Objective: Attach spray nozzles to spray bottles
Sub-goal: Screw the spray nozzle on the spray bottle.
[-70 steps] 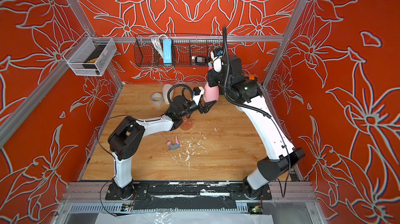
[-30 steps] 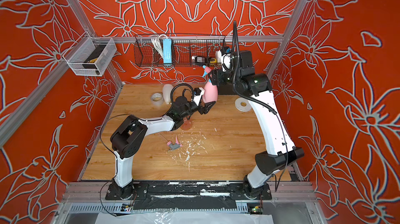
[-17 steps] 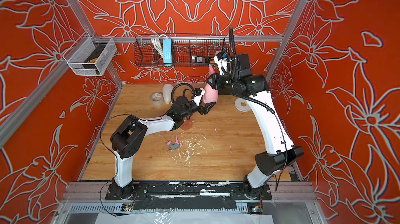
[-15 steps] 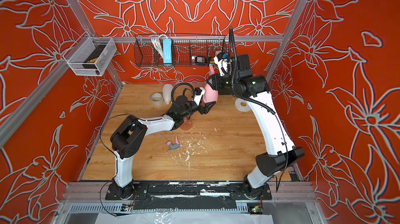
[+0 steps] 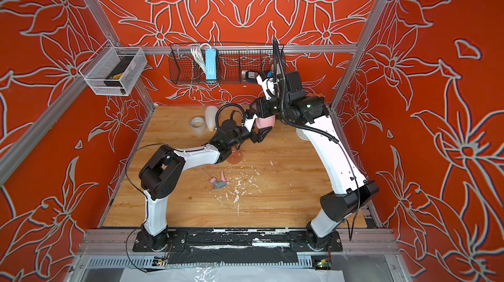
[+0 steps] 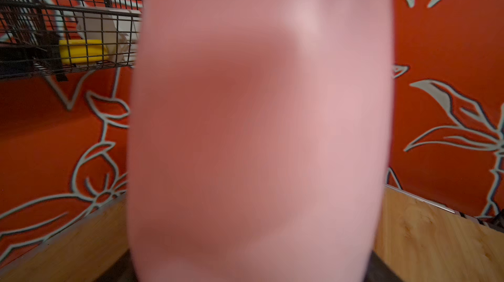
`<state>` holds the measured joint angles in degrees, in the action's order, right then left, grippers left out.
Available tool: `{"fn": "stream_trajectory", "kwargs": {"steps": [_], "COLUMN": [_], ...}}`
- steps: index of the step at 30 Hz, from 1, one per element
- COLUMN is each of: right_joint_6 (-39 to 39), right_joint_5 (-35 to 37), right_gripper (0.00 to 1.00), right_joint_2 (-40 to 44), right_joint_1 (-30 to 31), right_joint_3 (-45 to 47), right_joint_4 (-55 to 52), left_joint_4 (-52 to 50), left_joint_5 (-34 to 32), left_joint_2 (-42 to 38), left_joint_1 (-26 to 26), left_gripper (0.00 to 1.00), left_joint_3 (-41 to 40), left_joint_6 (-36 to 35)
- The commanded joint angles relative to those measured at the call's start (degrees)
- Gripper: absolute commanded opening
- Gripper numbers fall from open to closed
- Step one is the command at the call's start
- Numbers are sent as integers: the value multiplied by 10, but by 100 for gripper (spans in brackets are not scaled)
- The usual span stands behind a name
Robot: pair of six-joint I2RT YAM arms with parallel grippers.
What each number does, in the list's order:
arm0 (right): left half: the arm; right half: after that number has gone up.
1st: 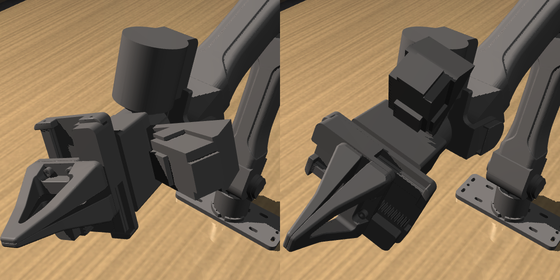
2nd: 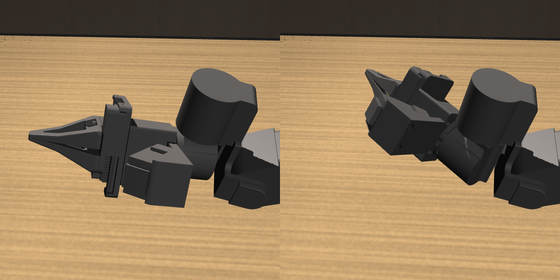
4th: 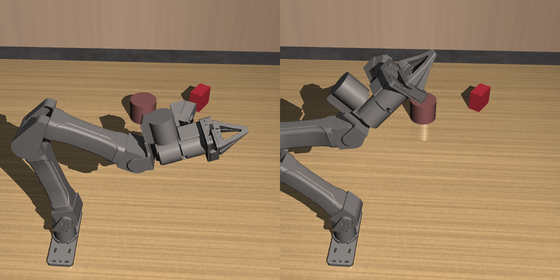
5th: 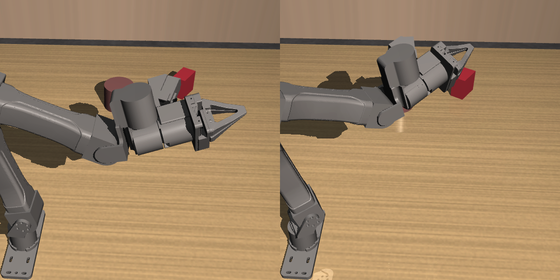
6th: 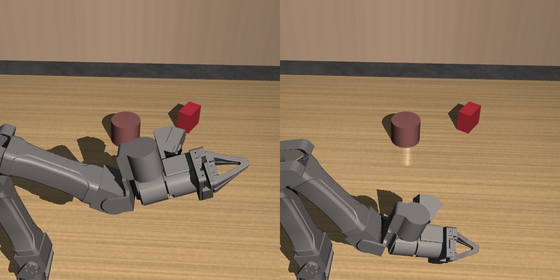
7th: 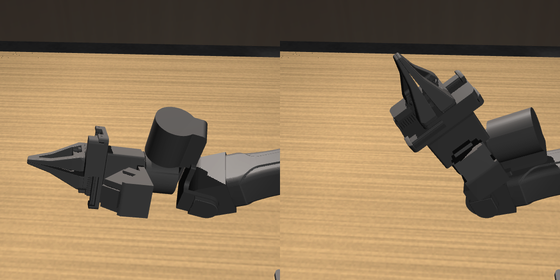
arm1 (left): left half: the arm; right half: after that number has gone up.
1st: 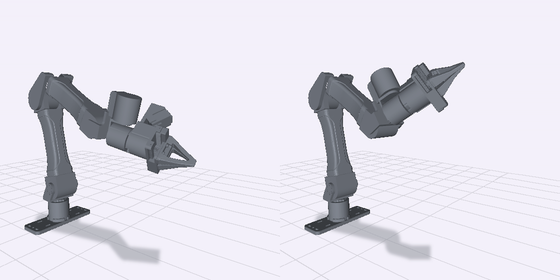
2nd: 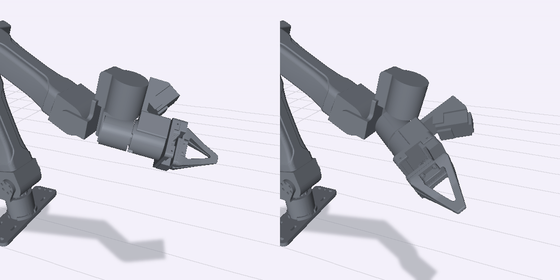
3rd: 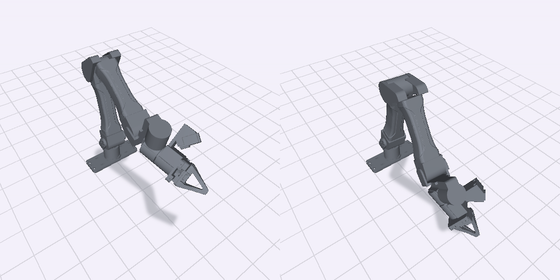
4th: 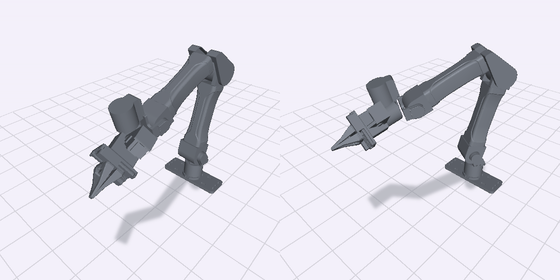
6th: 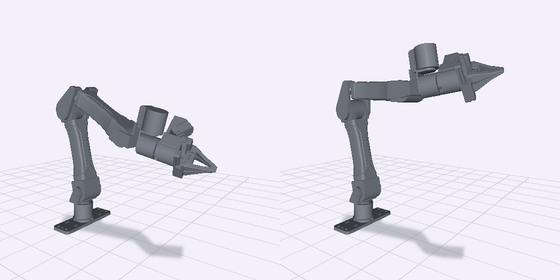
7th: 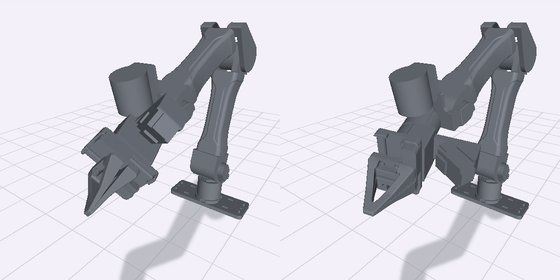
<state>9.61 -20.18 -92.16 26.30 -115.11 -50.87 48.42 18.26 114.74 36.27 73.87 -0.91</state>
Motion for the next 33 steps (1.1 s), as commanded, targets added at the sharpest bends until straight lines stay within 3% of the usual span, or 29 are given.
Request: {"fn": "stream_trajectory", "kwargs": {"steps": [1, 7, 14, 21, 28, 33], "right_joint_6": [-24, -24, -16, -7, -4, -41], "right_joint_5": [17, -11, -31, -36, -22, -3], "right_gripper": [53, 57, 58, 49, 48, 56], "right_joint_2": [38, 63, 16, -14, -58, -41], "right_joint_1": [-18, -50, -56, -19, 11, 6], "right_joint_3": [15, 32, -29, -63, -107, -133], "right_joint_4": [-14, -11, -32, -31, -41, -84], "left_joint_4": [9, 9, 12, 11, 10, 14], "left_joint_5": [5, 6, 7, 7, 10, 77], "left_joint_2": [2, -1, -5, -6, -7, -4], "left_joint_1": [-1, -2, -2, -1, 0, -14], "left_gripper": [48, 48, 48, 48, 48, 48], "left_joint_3": [5, 3, -5, -5, -4, -1], "left_joint_6": [-13, -14, -13, -11, -12, -10]}}
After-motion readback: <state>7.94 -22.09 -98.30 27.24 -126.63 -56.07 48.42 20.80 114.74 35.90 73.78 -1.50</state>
